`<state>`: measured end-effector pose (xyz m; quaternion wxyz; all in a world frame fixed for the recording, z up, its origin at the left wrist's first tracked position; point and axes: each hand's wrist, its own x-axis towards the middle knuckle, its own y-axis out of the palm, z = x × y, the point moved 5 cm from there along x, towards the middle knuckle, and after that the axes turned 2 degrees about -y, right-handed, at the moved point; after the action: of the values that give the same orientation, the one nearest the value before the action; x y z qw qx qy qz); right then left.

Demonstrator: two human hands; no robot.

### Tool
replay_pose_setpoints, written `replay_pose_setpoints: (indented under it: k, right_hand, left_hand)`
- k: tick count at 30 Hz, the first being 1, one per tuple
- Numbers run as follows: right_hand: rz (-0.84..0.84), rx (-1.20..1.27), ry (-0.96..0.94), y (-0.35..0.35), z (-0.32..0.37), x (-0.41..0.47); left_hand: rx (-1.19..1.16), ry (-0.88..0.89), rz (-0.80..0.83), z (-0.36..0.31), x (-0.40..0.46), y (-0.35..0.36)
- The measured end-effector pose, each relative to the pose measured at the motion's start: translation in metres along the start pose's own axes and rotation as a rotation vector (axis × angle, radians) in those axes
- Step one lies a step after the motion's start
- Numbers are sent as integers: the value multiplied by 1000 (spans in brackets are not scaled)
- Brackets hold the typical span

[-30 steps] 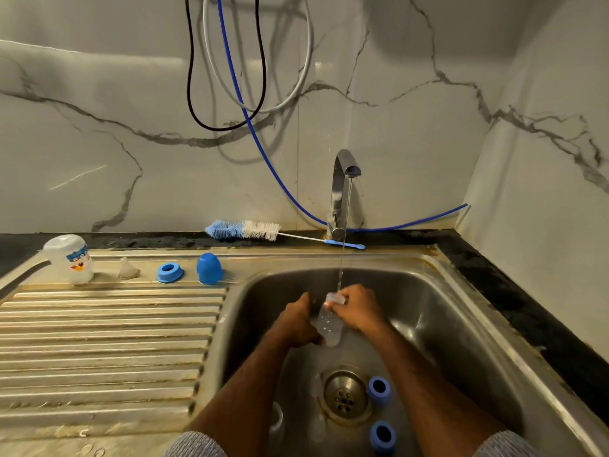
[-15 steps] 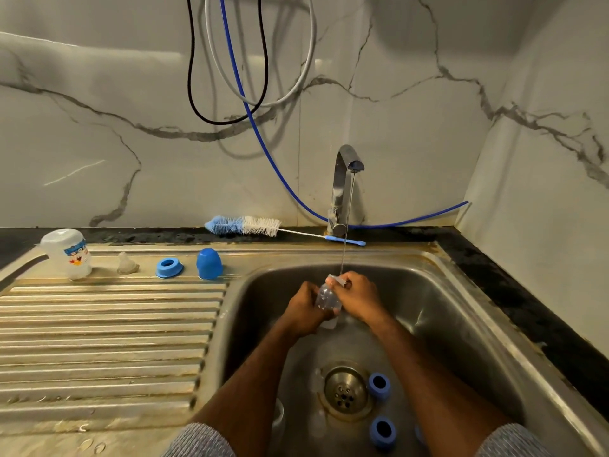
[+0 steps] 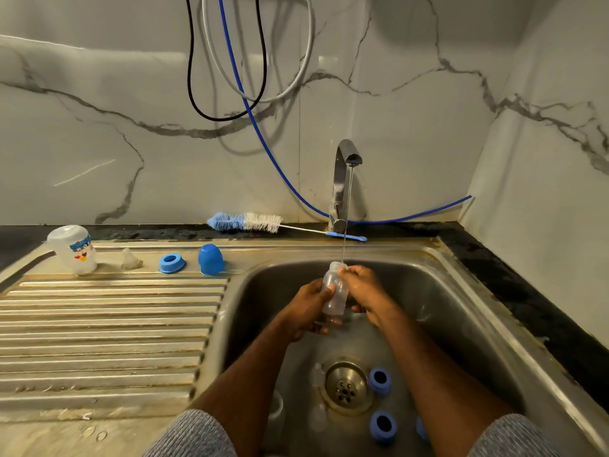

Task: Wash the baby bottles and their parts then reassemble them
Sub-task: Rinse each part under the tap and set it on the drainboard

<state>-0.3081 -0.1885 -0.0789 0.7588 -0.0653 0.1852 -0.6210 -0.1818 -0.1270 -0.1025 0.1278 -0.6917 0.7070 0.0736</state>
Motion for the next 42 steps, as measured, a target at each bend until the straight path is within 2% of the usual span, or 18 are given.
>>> replay_pose_setpoints:
  k: [5,10,13,16,19,21,22,25,28,30,34,39,42]
  right_hand:
    - [20,-55,-110,1,4,-3]
    - [-26,-96,-229,2,6,-1]
    - [51,-278,-203,5,-2,3]
    - [-81,-354,-223,-4,-2,6]
    - [92,-459,-200,6,-4,4]
    - [40,-508,-223,6,-4,4]
    - [-4,-520,-237,3,-3,4]
    - [67,-528,-216,8,-4,3]
    - [0,-472,-219,5,-2,4]
    - [68,-446,-219,10,-2,4]
    - [19,-333,-203,6,-2,4]
    - [189,-182,-103,6,-5,-9]
    - [274,-206,-85,3,-10,-11]
  left_hand:
    - [241,138,-143,-4,3,-5]
    - [608,170,-218,-2,12,-14]
    - [674,148,-227,2,15,-16]
    - [728,124,-221,5,16,-16]
    - [793,85,-214,6,15,-18]
    - [835,59,-199,7,14,-20]
    - [849,52,-191,7,13,-21]
    - [865,56,-171,8,12,-21]
    - [872,47,-144,11,12,-17]
    - [853,48,-135,11,12,-15]
    - [747,109,-150,4,11,-12]
    - [639,123,-140,2,9,-12]
    - [657,119,-116,5,9,-11]
